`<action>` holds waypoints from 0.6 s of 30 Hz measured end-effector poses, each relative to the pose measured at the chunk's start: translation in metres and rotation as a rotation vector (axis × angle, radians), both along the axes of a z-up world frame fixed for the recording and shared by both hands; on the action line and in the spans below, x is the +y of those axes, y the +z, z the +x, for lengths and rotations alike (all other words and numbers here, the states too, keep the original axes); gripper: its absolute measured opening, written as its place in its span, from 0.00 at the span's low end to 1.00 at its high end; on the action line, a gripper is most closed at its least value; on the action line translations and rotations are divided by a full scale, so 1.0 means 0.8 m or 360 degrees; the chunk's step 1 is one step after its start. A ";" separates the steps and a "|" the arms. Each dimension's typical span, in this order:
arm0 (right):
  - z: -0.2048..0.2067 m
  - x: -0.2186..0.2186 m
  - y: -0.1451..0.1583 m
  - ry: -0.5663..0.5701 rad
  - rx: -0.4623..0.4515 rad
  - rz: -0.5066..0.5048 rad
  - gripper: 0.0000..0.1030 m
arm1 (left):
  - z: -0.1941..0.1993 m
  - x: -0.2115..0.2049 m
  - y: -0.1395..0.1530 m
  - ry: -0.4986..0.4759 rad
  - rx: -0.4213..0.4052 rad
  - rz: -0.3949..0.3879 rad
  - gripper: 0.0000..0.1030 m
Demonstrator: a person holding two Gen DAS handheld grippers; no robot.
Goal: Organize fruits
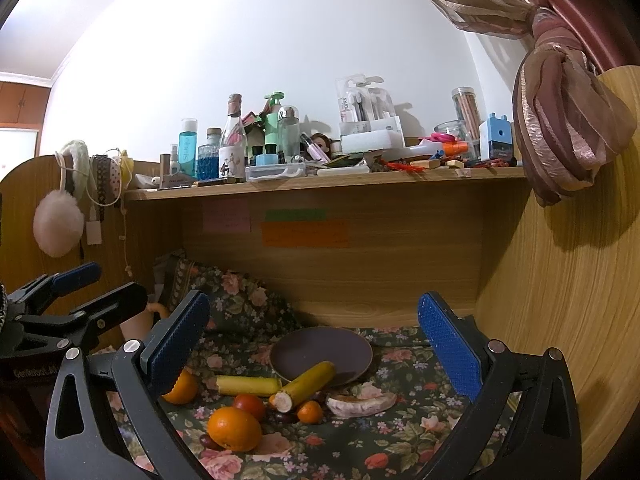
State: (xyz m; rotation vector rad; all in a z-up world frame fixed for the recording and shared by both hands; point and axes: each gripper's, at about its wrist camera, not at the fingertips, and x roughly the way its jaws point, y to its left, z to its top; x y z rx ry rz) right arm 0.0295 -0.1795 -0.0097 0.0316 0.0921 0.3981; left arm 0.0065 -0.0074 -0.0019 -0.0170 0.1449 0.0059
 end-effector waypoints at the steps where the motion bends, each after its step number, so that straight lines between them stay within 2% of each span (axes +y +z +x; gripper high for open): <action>1: 0.000 0.000 0.000 0.0000 -0.0001 0.0001 1.00 | 0.000 0.000 0.000 0.0001 0.0000 0.0000 1.00; 18: 0.012 -0.004 -0.005 -0.0001 0.0036 0.0014 1.00 | 0.003 0.003 -0.008 -0.0004 0.0018 -0.0003 1.00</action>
